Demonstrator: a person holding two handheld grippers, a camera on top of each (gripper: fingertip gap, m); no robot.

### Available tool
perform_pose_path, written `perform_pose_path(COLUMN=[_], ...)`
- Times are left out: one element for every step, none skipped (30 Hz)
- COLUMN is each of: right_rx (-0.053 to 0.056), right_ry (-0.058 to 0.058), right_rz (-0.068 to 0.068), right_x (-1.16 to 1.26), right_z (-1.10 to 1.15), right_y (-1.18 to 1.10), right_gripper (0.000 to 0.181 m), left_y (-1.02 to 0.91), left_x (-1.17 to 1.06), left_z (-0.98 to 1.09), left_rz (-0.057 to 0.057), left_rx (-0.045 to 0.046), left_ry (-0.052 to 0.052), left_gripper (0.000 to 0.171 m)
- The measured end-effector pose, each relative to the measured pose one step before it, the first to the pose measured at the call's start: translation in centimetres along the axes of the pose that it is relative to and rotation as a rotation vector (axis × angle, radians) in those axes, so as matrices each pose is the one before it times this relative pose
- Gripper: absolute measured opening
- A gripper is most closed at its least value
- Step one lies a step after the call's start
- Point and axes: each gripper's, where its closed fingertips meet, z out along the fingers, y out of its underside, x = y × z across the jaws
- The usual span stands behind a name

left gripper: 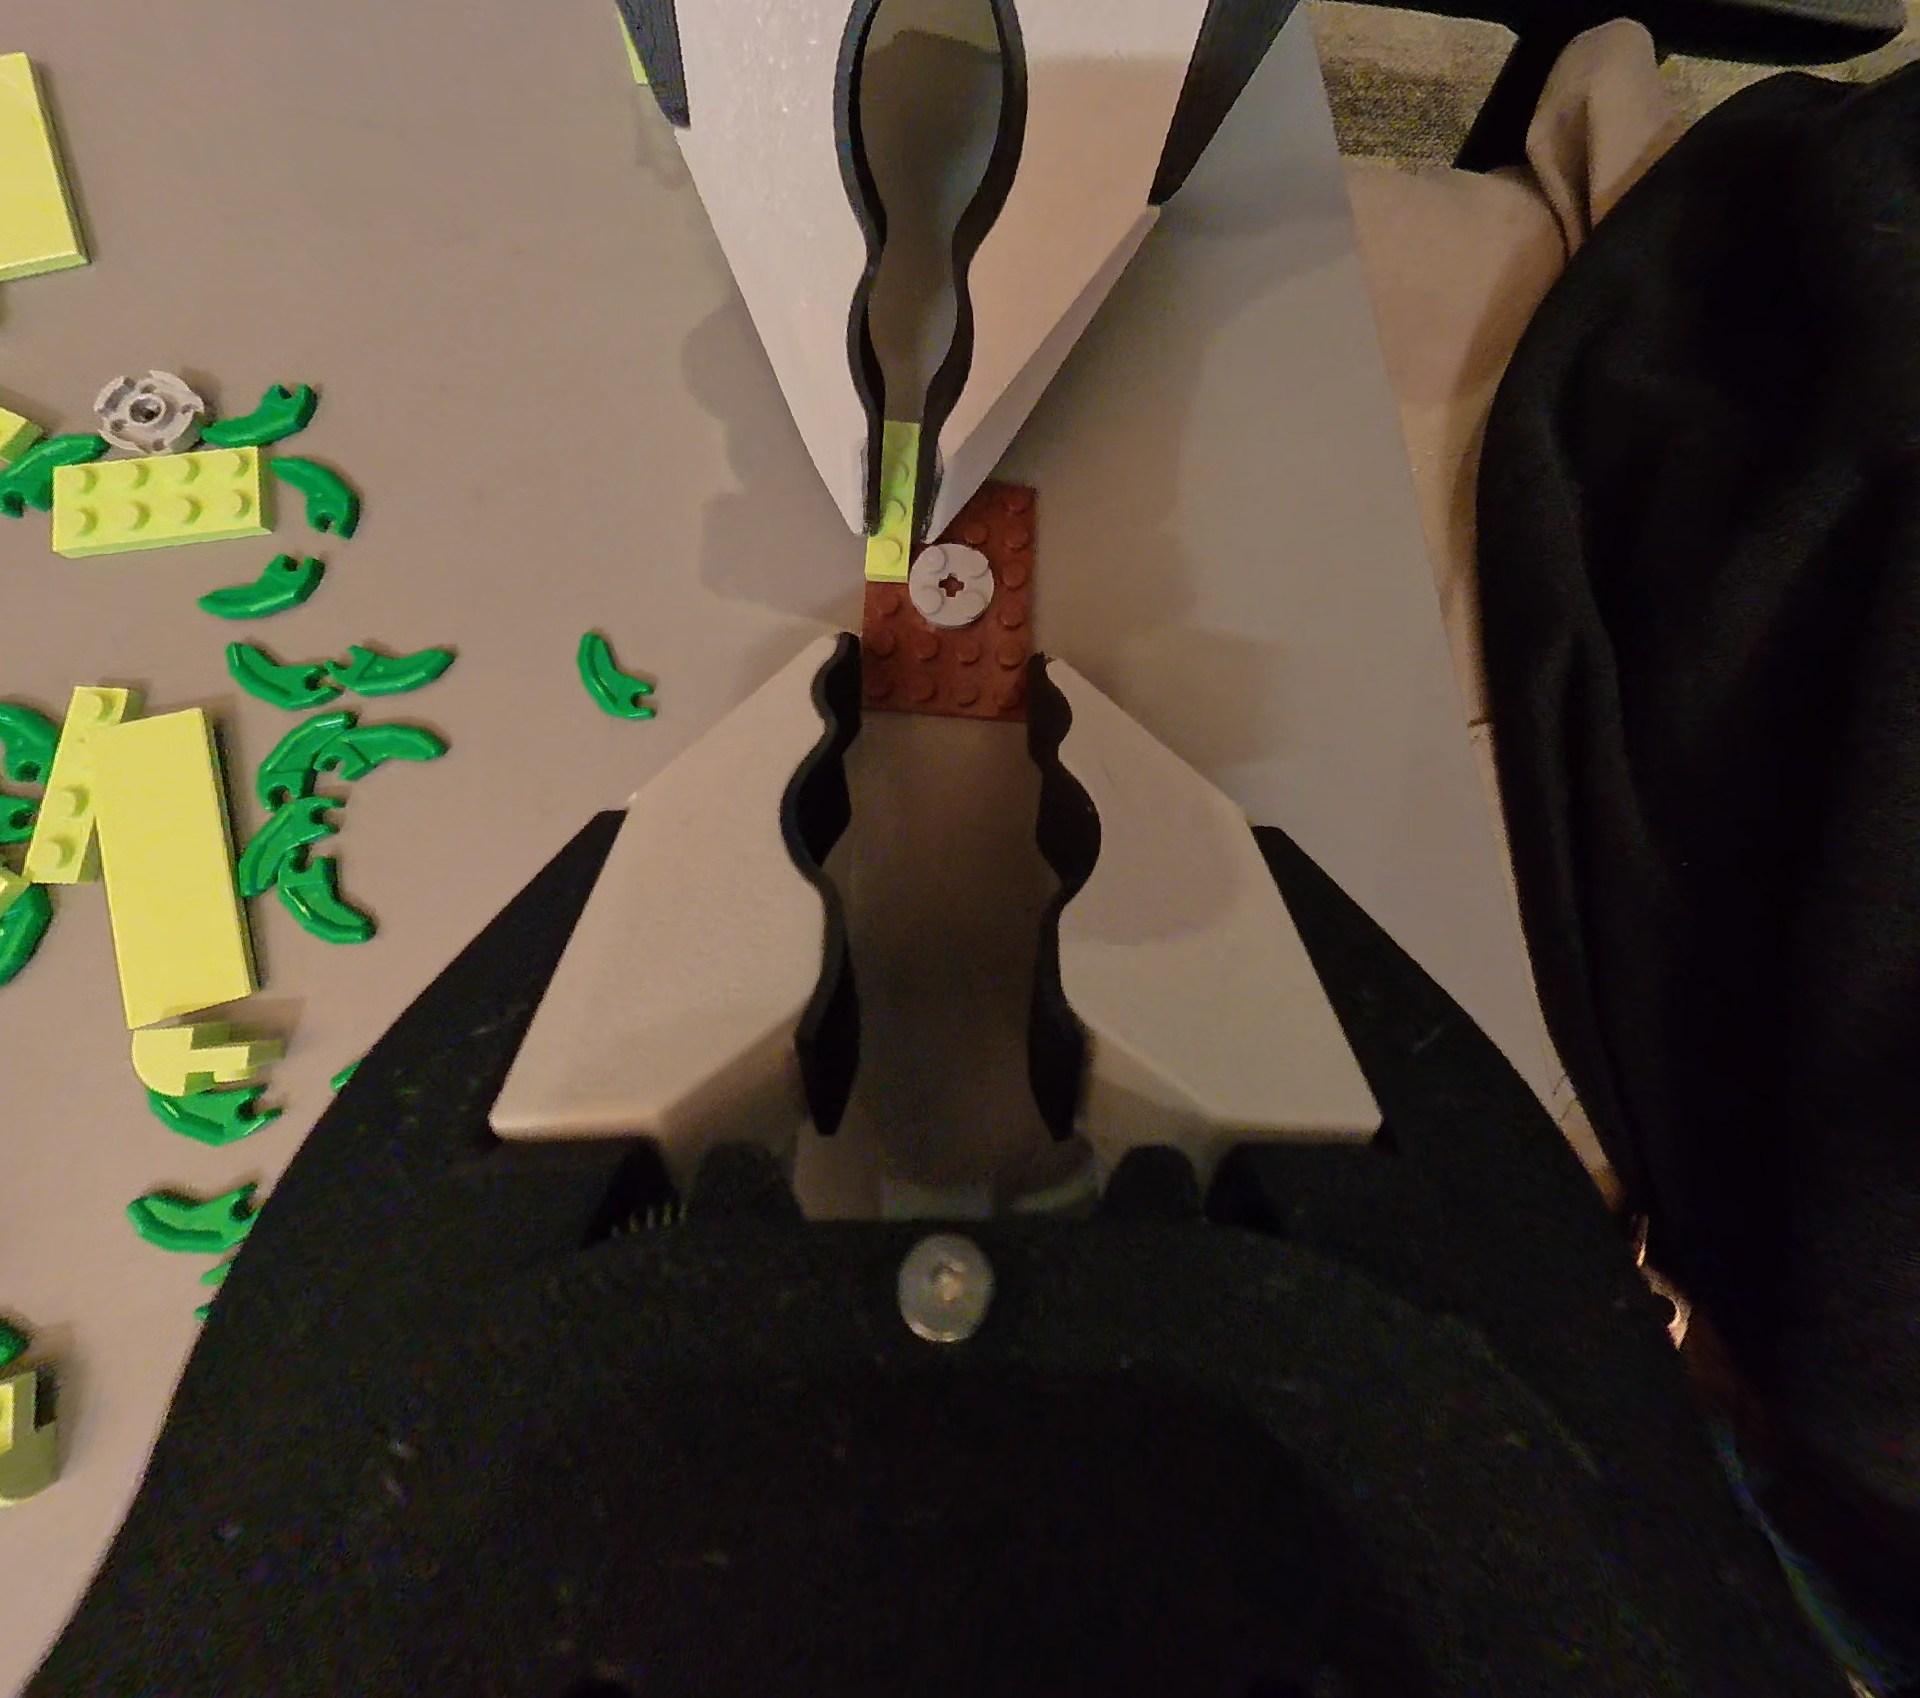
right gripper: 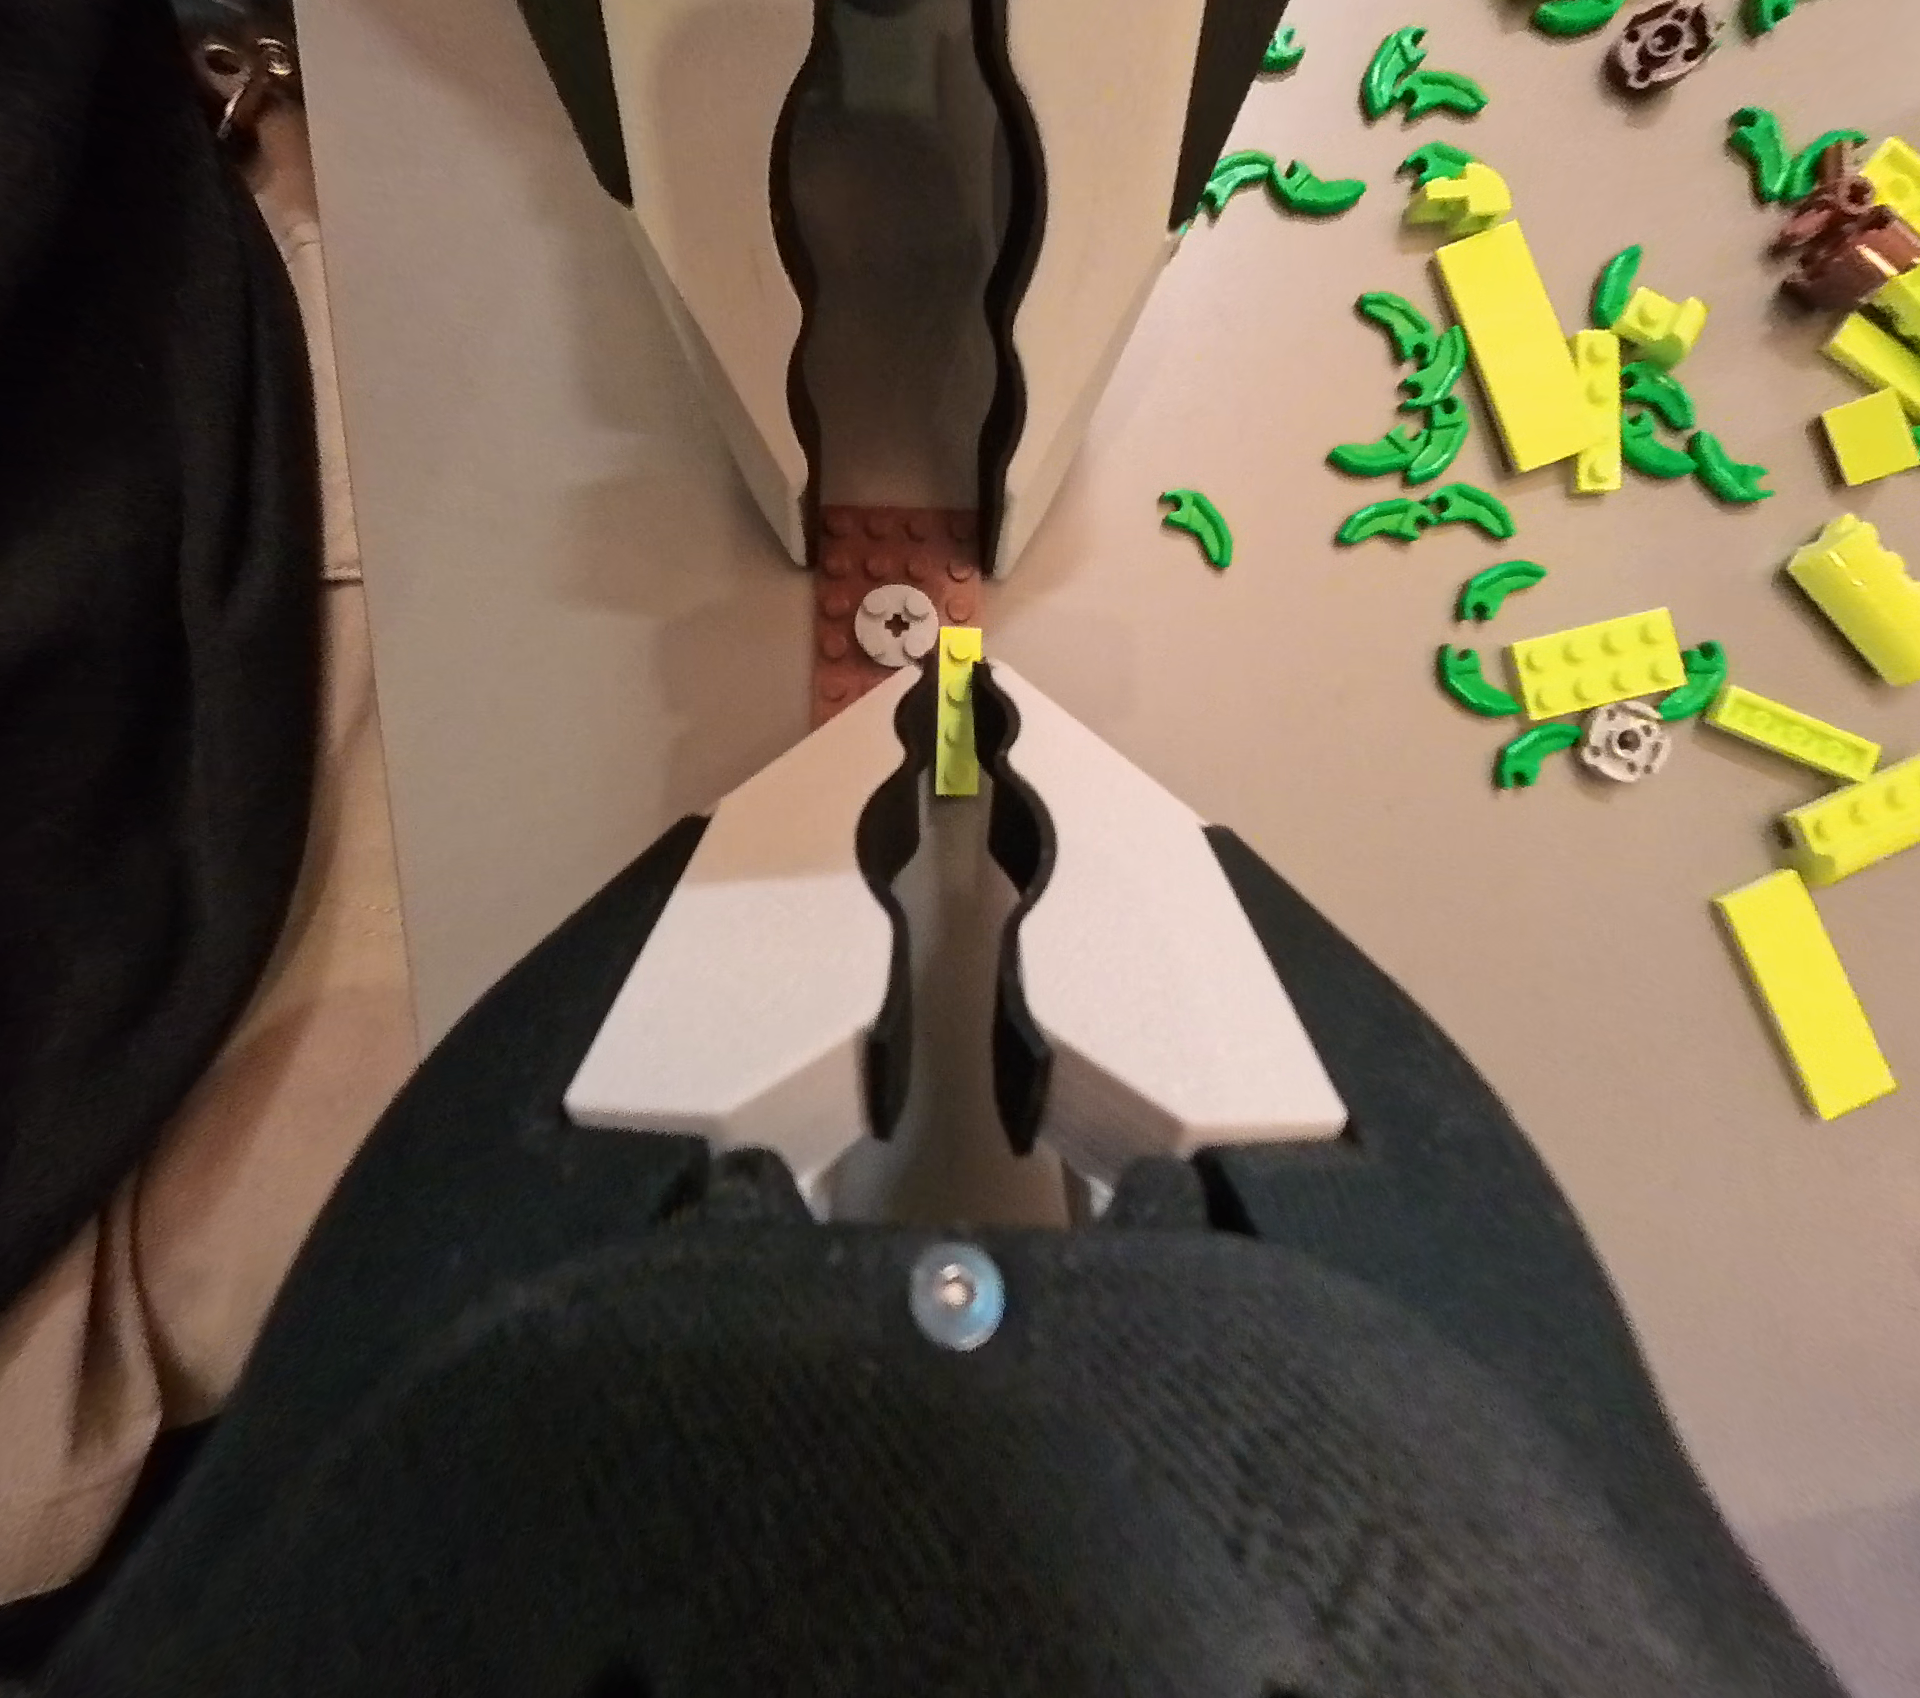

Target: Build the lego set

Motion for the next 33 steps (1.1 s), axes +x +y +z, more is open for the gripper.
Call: perform_pose_path(right_rx=[-0.0043,-0.0043,-0.0051,-0.0068,-0.0078,-0.0094,-0.0116,-0.0134,-0.0152,-0.0169,-0.0179,-0.0181,-0.0166,-0.0138,-0.0104,-0.0081,-0.0045,0.0008,0.0054,0.0089,0.0136,0.0202,0.0263,0.0273,0.0225,0.017,0.0105,0.0037,-0.0047,-0.0116,-0.0135,-0.0109,-0.0069], right_ry=[-0.0068,-0.0072,-0.0076,-0.0088,-0.0103,-0.0114,-0.0105,-0.0073,-0.0041,-0.0007,0.0025,0.0044,0.0049,0.0046,0.0047,0.0047,0.0041,0.0042,0.0036,0.0018,0.0055,0.0119,0.0062,-0.0044,-0.0033,0.0038,0.0059,0.0093,0.0071,-0.0076,-0.0132,-0.0067,-0.0057], right_rz=[0.0014,0.0005,-0.0005,0.0001,0.0023,0.0035,0.002,-0.0027,-0.0034,-0.0046,-0.0065,-0.0067,-0.0056,-0.0044,-0.0045,-0.0036,0.0006,0.0009,0.002,0.0047,0.0045,0.0058,0.0125,0.0178,0.0167,0.0108,0.0058,0.0057,0.0058,0.0012,-0.003,-0.0045,-0.0049], right_x=[-0.003,-0.002,-0.005,0.0,-0.004,-0.011,-0.001,0.009,-0.004,-0.003,0.004,-0.003,0.002,-0.012,0.006,0.001,0.006,0.003,0.006,0.006,0.084,0.186,0.086,-0.071,-0.057,0.045,0.08,0.179,0.17,-0.056,-0.169,-0.118,-0.106], right_z=[-0.002,0.014,0.011,0.008,0.011,0.012,0.013,0.013,0.02,0.012,0.014,0.027,0.02,0.015,0.002,-0.008,0.004,-0.011,-0.013,-0.025,-0.068,-0.151,-0.197,-0.238,-0.242,-0.194,-0.133,-0.035,0.062,0.142,0.197,0.202,0.193], right_y=[0.003,0.014,0.001,0.009,0.003,0.019,0.017,0.02,0.01,0.024,0.015,0.024,0.004,0.007,0.008,0.004,-0.018,-0.022,-0.01,-0.003,-0.027,-0.114,-0.236,-0.306,-0.286,-0.206,-0.1,0.024,0.157,0.292,0.301,0.212,0.121], right_gripper=[0.004,0.004,0.004,0.004,0.004,0.004,0.004,0.004,0.004,0.004,0.004,0.004,0.004,0.004,0.004,0.004,0.004,0.004,0.004,0.006,0.011,0.016,0.02,0.022,0.022,0.019,0.014,0.005,0.0,0.0,0.0,0.0,0.0], left_y=[0.004,0.0,0.0,-0.007,0.003,0.001,0.002,0.003,-0.006,0.0,0.003,0.0,-0.003,0.002,-0.008,0.003,0.0,-0.004,0.0,0.002,-0.002,-0.003,0.0,-0.006,0.006,-0.007,-0.001,0.0,-0.002,-0.003,-0.004,-0.007,0.002], left_x=[-0.005,0.006,-0.001,0.0,-0.001,0.001,0.001,-0.001,-0.002,0.005,-0.004,0.004,0.0,0.005,-0.004,0.005,0.001,0.009,-0.003,-0.017,0.0,-0.016,-0.024,0.003,-0.01,-0.001,0.005,-0.004,0.0,-0.001,0.0,0.007,-0.005], left_z=[-0.005,0.0,0.0,0.006,-0.005,0.0,0.012,-0.005,0.005,0.0,-0.005,0.013,0.001,-0.004,0.002,-0.005,0.0,0.005,0.0,-0.004,0.001,0.001,-0.003,0.002,0.0,-0.001,-0.007,-0.007,-0.003,-0.003,-0.003,0.003,-0.004], left_rz=[-0.0001,-0.0002,0.0001,-0.0002,-0.0004,-0.0001,-0.0005,-0.0005,-0.0003,-0.0004,-0.0003,-0.0006,-0.0008,-0.0007,-0.0013,-0.0007,0.0,0.0,-0.0001,-0.0005,-0.0005,-0.0006,-0.0012,-0.0008,-0.0015,-0.002,-0.0017,-0.0013,-0.0011,-0.001,-0.0011,-0.001,-0.0003], left_rx=[-0.00003,0.00003,-0.00003,0.00004,0.00003,-0.00004,-0.00006,-0.00001,0.0,0.00001,-0.00001,0.00005,0.00001,0.00007,0.00017,0.00003,0.00002,0.00007,0.00002,0.00011,0.00012,0.00004,0.00024,0.00024,0.0003,0.00033,0.00029,0.00023,0.00017,0.00023,0.00025,0.00028,0.00007], left_ry=[0.0002,0.0003,0.0,0.0003,0.0004,0.0,0.0003,0.0003,0.0001,0.0002,0.0001,0.0005,0.0006,0.0006,0.0011,0.0006,0.0001,0.0,-0.0003,-0.0009,-0.0003,-0.0004,-0.0018,0.0008,0.0007,0.0015,0.0016,0.0012,0.001,0.001,0.001,0.0009,0.0001], left_gripper=[0.029,0.029,0.029,0.029,0.029,0.029,0.029,0.029,0.029,0.029,0.029,0.029,0.029,0.029,0.029,0.029,0.029,0.029,0.029,0.029,0.029,0.029,0.03,0.029,0.03,0.029,0.029,0.029,0.029,0.029,0.029,0.029,0.029])
